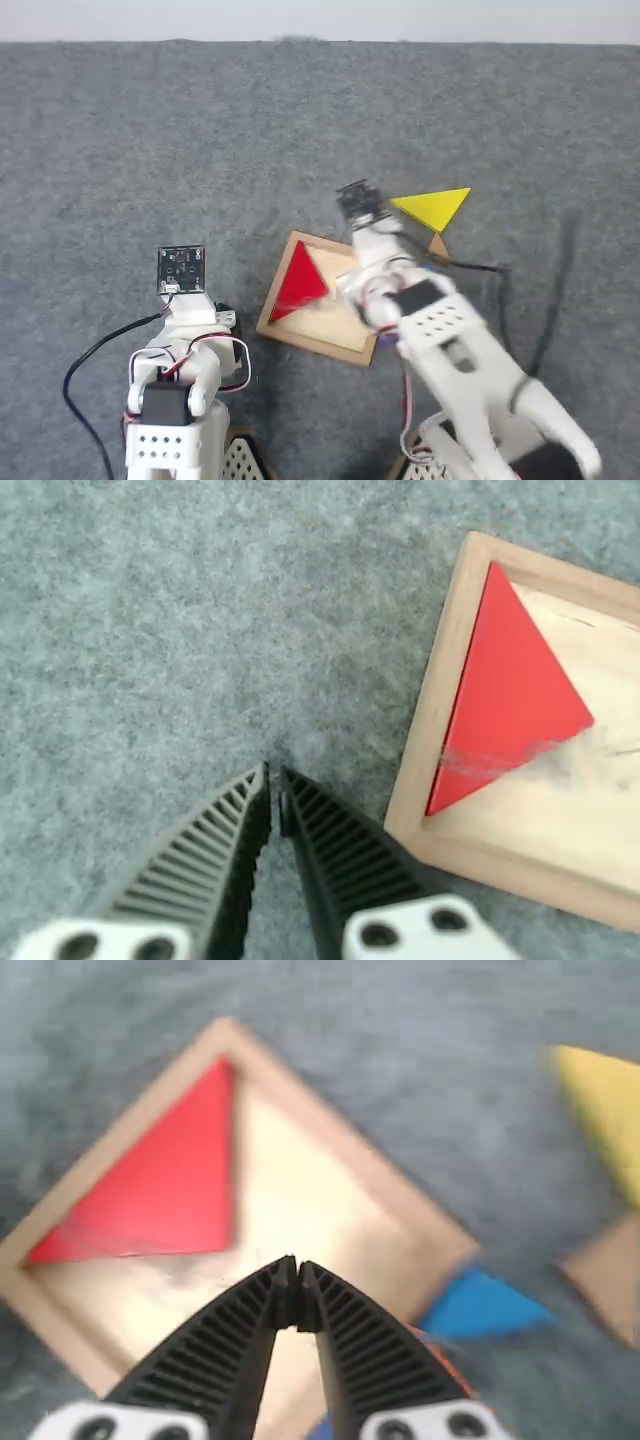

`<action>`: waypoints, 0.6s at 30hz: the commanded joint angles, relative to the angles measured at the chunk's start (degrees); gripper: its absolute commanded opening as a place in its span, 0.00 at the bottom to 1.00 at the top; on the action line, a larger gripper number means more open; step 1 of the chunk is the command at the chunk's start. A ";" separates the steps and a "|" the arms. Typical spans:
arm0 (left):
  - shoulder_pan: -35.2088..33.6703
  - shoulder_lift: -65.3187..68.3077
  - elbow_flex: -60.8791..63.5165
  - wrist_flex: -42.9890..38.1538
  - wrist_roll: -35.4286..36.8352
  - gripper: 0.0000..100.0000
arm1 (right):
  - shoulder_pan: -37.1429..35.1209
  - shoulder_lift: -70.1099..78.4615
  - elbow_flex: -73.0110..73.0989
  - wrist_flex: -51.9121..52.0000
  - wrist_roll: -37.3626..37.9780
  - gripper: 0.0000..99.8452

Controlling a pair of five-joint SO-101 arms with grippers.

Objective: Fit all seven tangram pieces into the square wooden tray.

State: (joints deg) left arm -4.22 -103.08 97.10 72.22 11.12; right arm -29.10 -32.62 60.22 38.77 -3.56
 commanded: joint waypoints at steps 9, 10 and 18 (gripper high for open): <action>-0.35 -1.14 -0.66 0.09 -0.62 0.01 | 3.38 7.60 1.76 -6.11 0.70 0.01; -0.35 -1.14 -0.66 0.09 -0.62 0.01 | 3.30 9.63 1.67 -7.43 0.70 0.01; -0.35 -1.14 -0.66 0.09 -0.62 0.01 | 6.37 21.85 -8.70 -1.54 0.79 0.01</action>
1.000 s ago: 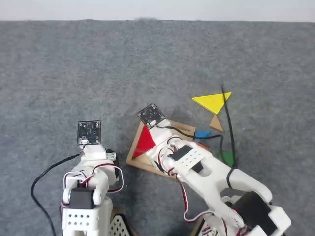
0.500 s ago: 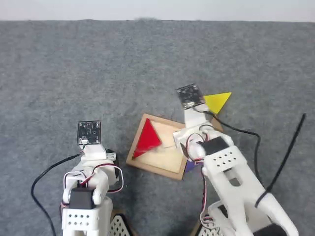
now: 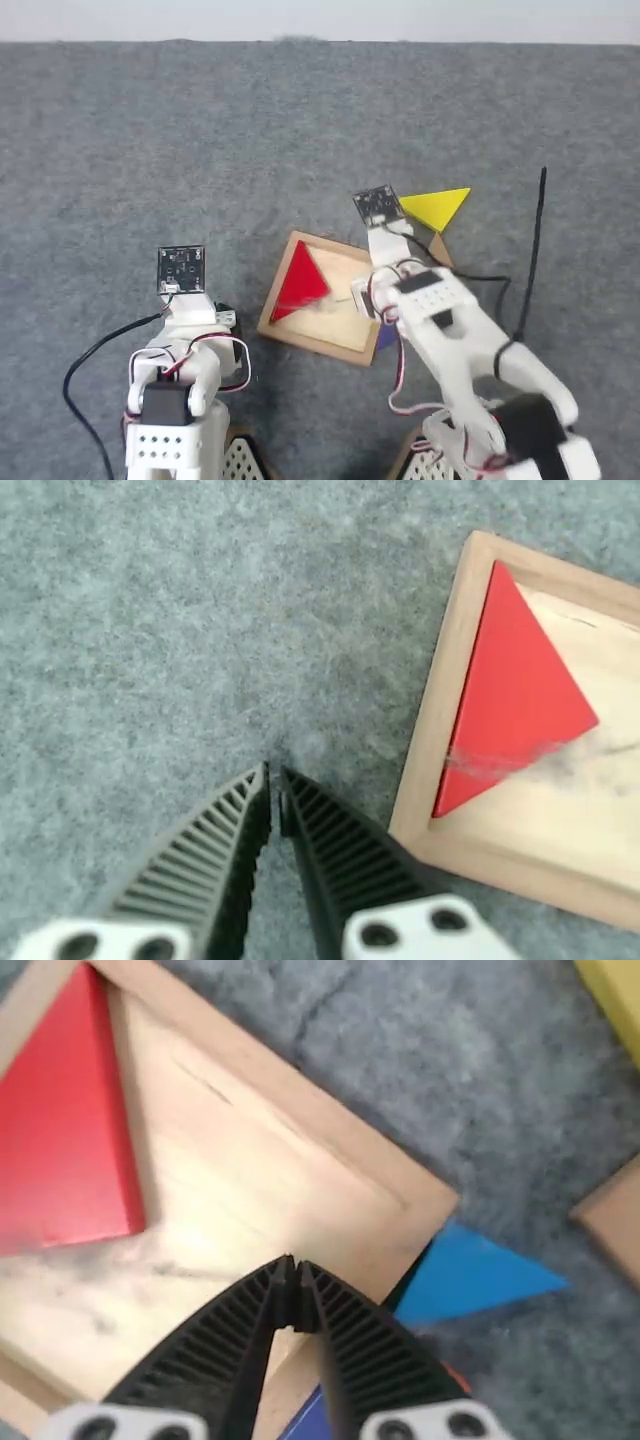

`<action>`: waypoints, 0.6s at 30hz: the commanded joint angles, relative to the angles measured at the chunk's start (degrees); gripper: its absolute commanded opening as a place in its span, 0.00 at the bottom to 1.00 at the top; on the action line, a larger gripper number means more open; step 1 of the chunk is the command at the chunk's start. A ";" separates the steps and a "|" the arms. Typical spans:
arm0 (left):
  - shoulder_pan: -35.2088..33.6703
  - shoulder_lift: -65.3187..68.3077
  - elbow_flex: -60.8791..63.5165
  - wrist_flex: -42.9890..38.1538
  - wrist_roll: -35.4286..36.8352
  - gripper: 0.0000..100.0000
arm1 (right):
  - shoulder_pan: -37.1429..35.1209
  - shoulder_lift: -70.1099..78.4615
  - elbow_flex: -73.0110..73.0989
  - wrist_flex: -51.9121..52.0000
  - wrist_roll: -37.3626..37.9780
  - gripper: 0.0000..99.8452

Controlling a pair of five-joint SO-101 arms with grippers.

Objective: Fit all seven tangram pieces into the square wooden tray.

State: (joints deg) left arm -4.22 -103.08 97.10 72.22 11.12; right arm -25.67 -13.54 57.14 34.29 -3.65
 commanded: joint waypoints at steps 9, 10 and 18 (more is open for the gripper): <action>-0.35 -1.14 -0.66 0.09 -0.62 0.01 | 12.70 14.20 -19.96 1.27 6.15 0.01; -0.35 -1.14 -0.66 0.09 -0.62 0.01 | 12.62 15.60 -21.80 1.27 6.24 0.01; -0.35 -1.14 -0.66 0.09 -0.62 0.01 | 8.40 25.71 -34.46 1.27 14.86 0.01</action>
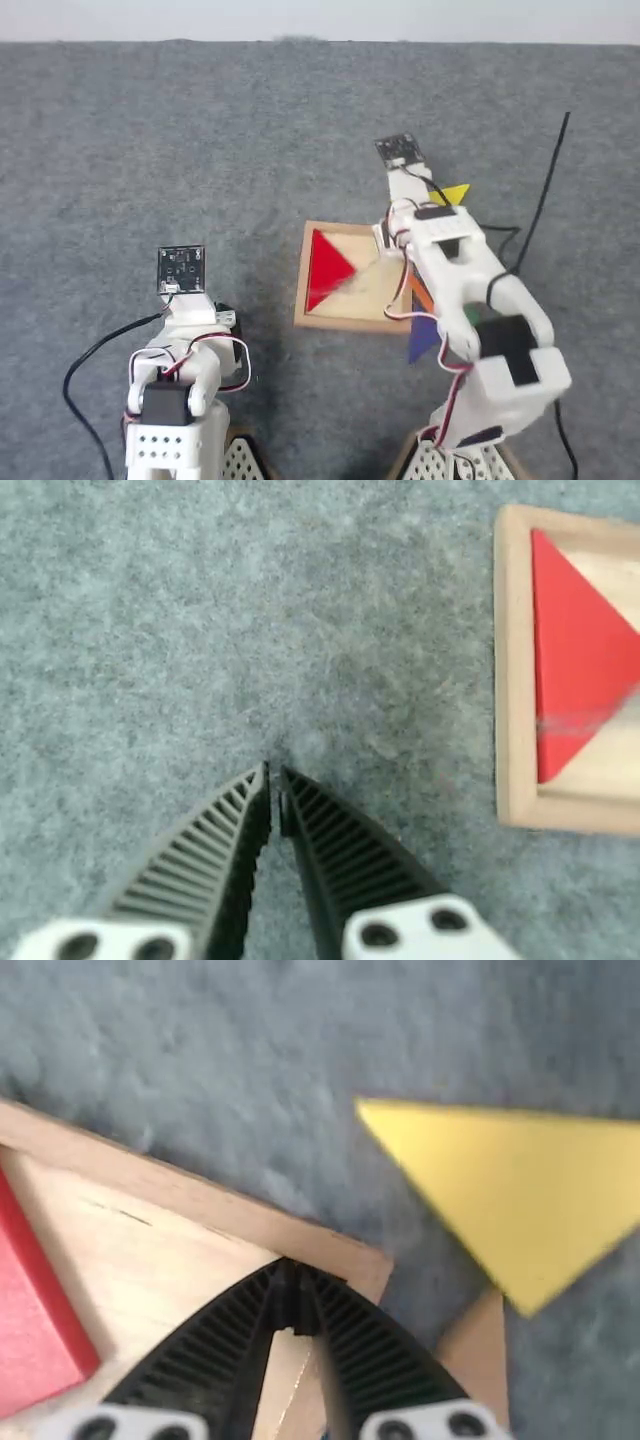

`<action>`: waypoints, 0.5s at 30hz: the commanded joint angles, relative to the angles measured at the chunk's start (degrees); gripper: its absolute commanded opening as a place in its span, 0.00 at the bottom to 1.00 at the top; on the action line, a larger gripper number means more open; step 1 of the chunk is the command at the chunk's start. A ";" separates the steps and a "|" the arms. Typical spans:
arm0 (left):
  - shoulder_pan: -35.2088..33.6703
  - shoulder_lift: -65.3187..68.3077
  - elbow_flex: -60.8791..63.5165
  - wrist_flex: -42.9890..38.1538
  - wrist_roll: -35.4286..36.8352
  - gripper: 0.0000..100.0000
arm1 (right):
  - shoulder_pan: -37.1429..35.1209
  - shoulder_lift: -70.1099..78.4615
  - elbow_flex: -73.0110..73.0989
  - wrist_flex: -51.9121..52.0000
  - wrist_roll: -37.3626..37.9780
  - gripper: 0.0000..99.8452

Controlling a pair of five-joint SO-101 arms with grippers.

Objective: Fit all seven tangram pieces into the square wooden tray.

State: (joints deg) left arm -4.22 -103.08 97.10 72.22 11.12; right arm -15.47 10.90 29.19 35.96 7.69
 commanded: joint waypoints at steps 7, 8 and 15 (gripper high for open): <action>-0.35 -1.14 -0.66 0.09 -0.62 0.01 | -4.00 -1.27 -7.65 1.01 4.48 0.01; -0.35 -1.14 -0.66 0.09 -0.62 0.01 | -3.74 -3.47 -6.77 1.80 4.48 0.01; -0.35 -1.14 -0.66 0.09 -0.62 0.01 | 1.01 -25.80 7.12 2.95 4.48 0.01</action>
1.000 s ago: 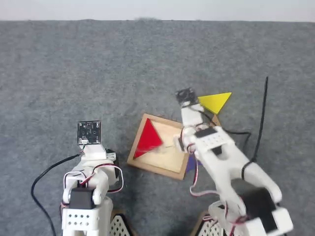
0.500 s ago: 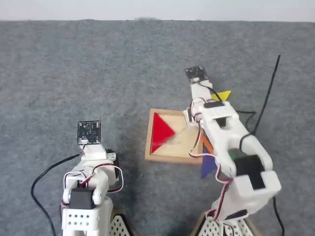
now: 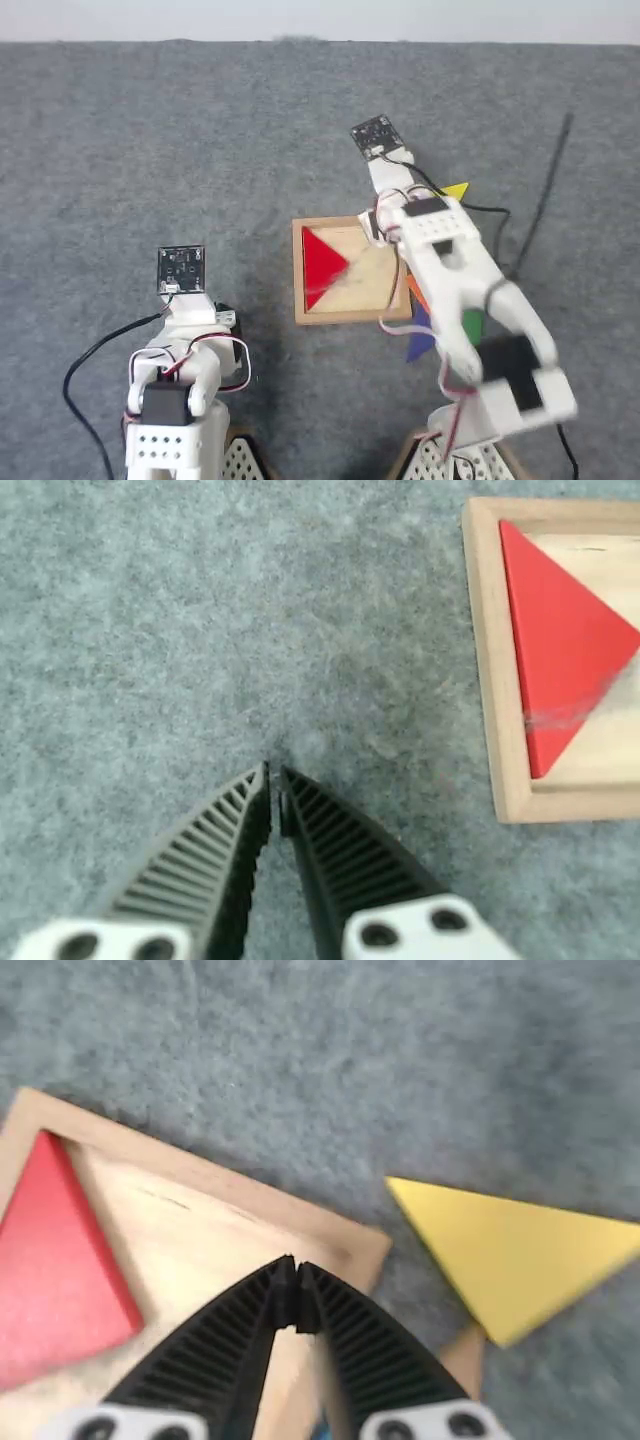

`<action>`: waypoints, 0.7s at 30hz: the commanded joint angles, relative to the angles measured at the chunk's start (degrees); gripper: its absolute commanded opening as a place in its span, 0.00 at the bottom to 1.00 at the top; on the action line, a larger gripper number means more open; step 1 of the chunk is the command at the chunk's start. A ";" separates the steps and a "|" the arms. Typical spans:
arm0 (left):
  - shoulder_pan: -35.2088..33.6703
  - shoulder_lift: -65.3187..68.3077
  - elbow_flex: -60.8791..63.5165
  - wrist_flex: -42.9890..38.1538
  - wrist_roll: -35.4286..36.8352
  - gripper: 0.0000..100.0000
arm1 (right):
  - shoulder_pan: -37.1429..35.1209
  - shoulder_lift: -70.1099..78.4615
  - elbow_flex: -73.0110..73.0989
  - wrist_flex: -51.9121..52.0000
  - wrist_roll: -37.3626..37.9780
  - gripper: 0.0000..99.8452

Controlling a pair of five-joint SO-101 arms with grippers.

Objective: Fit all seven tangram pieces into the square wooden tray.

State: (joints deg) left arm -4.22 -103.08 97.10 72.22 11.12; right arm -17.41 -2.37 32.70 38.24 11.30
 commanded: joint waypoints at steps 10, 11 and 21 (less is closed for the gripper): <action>-0.35 -1.14 -0.66 0.09 -0.62 0.01 | 14.55 -21.85 7.47 5.85 9.67 0.02; -0.35 -1.14 -0.66 0.09 -0.62 0.01 | 14.81 -20.26 6.86 5.93 10.29 0.04; -0.35 -1.14 -0.66 0.09 -0.62 0.01 | 15.34 10.07 -22.59 19.56 35.87 0.43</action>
State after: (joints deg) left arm -4.22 -103.08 97.10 72.22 11.12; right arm -2.81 1.49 23.38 51.96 38.11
